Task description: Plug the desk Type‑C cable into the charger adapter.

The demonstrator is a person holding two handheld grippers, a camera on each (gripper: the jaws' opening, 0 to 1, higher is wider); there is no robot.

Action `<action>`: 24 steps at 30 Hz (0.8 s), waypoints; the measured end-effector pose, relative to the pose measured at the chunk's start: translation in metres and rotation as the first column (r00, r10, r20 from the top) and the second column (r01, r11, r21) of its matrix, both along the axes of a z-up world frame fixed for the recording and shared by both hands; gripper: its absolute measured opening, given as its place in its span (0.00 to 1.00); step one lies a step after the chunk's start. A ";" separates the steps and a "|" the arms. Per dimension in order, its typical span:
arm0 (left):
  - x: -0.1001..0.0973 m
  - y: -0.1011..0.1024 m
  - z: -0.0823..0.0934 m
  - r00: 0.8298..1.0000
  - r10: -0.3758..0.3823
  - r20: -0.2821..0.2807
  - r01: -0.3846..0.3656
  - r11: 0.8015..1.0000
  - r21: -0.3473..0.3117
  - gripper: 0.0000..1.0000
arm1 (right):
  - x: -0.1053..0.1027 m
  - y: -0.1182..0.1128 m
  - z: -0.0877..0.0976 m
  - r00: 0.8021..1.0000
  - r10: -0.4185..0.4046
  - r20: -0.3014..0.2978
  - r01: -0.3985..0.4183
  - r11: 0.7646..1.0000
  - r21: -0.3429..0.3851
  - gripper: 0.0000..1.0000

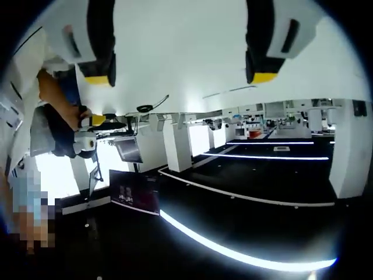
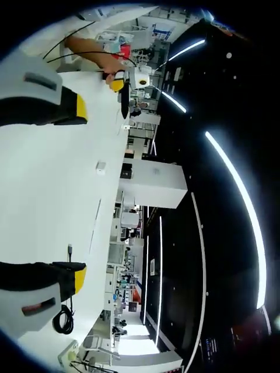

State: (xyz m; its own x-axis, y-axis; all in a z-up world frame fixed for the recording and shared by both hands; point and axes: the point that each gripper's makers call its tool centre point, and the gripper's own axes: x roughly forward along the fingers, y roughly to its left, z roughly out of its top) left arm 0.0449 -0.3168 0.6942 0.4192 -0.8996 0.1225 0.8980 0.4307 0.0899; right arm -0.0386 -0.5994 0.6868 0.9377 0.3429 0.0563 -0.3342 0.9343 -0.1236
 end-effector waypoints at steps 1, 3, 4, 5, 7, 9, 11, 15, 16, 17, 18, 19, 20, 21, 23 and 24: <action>0.000 -0.001 0.000 1.000 0.001 0.005 -0.001 1.000 0.003 0.95 | 0.000 -0.001 -0.001 1.000 -0.005 -0.005 0.005 1.000 -0.006 1.00; 0.000 -0.001 0.000 1.000 0.003 0.008 -0.003 1.000 0.005 0.95 | -0.001 -0.002 -0.002 1.000 -0.011 -0.009 0.010 1.000 -0.012 1.00; 0.001 -0.002 -0.001 1.000 0.004 0.008 -0.004 1.000 0.006 0.95 | -0.003 -0.005 -0.002 1.000 -0.015 -0.009 0.015 1.000 -0.017 1.00; 0.002 -0.002 -0.001 1.000 0.004 0.007 -0.004 1.000 0.007 0.95 | -0.004 -0.006 -0.001 1.000 -0.018 -0.006 0.018 1.000 -0.015 1.00; 0.002 -0.003 -0.003 1.000 0.007 0.007 -0.008 1.000 0.012 0.96 | -0.005 -0.007 0.001 1.000 -0.019 -0.001 0.019 1.000 -0.011 1.00; 0.003 -0.004 -0.004 1.000 0.009 0.008 -0.010 1.000 0.018 0.96 | -0.006 -0.008 0.002 1.000 -0.018 0.003 0.018 1.000 -0.007 1.00; 0.003 -0.005 -0.005 1.000 0.010 0.009 -0.010 1.000 0.019 0.96 | -0.006 -0.009 0.003 1.000 -0.019 0.007 0.019 1.000 -0.005 1.00; 0.003 -0.005 -0.004 1.000 0.012 0.007 -0.013 1.000 0.013 0.95 | -0.006 -0.011 0.002 1.000 -0.024 0.001 0.024 1.000 -0.006 1.00; 0.004 -0.005 -0.004 1.000 0.014 0.009 -0.015 1.000 0.013 0.95 | -0.006 -0.011 0.002 1.000 -0.024 0.000 0.024 1.000 -0.005 1.00; 0.004 -0.004 -0.003 1.000 0.016 0.011 -0.016 1.000 0.012 0.95 | -0.006 -0.011 0.002 1.000 -0.024 0.000 0.024 1.000 -0.005 1.00; 0.004 -0.004 -0.003 1.000 0.015 0.012 -0.015 1.000 0.010 0.95 | -0.006 -0.011 0.002 1.000 -0.023 0.001 0.023 1.000 -0.005 1.00; 0.003 -0.004 -0.002 1.000 0.016 0.013 -0.016 1.000 0.006 0.95 | -0.007 -0.011 0.003 1.000 -0.021 0.002 0.021 1.000 -0.006 1.00; 0.004 -0.003 -0.001 1.000 0.018 0.013 -0.018 1.000 0.004 0.95 | -0.008 -0.011 0.003 1.000 -0.020 0.004 0.020 1.000 -0.007 1.00; 0.003 -0.002 -0.001 1.000 0.020 0.015 -0.020 1.000 0.003 0.95 | -0.008 -0.011 0.004 1.000 -0.020 0.007 0.020 1.000 -0.007 1.00; 0.003 -0.002 0.000 1.000 0.023 0.017 -0.023 1.000 0.001 0.95 | -0.009 -0.011 0.005 1.000 -0.020 0.009 0.020 1.000 -0.006 1.00; 0.003 -0.002 0.000 1.000 0.024 0.019 -0.024 1.000 -0.001 0.95 | -0.009 -0.011 0.005 1.000 -0.021 0.010 0.021 1.000 -0.005 1.00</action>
